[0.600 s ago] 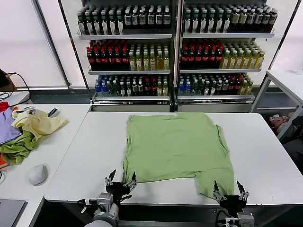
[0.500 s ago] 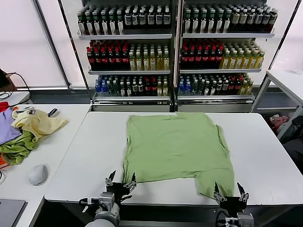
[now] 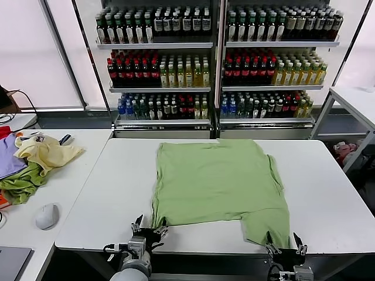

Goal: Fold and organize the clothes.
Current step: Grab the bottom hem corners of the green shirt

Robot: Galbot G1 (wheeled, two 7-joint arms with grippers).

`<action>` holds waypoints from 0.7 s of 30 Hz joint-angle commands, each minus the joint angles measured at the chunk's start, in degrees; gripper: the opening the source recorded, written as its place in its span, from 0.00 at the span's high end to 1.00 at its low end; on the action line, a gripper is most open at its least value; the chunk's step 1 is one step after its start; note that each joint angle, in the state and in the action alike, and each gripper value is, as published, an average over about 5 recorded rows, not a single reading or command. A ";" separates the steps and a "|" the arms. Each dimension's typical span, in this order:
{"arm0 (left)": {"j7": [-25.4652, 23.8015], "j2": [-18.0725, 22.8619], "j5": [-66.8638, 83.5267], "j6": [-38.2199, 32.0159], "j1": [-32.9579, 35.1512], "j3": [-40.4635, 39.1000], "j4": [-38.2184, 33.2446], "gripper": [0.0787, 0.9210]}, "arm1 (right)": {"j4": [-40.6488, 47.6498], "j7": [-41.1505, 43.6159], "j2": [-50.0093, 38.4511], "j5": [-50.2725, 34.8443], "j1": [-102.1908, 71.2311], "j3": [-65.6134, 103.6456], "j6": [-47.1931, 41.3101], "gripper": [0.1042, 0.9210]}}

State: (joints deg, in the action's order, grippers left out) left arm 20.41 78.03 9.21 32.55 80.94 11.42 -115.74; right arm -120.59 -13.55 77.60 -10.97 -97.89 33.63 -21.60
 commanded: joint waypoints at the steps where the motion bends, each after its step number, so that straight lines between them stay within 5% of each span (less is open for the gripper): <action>1: 0.48 0.01 0.49 0.86 1.21 -0.82 0.32 0.35 | 0.79 -0.50 0.12 -3.24 -0.01 0.02 -0.73 0.53; 12: -0.75 -0.39 4.51 -0.57 1.94 -0.36 -1.23 0.73 | -0.52 2.22 -0.02 -4.05 -0.16 -0.39 1.35 0.92; 21: -1.73 -1.49 7.17 -6.31 1.97 1.11 -5.89 0.96 | -4.16 3.92 -1.58 -3.95 1.00 0.53 5.95 0.97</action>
State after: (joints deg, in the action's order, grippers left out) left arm 19.25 77.47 13.61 30.99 82.97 11.82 -117.67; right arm -123.75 -9.91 75.87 -14.75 -96.73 34.33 -17.63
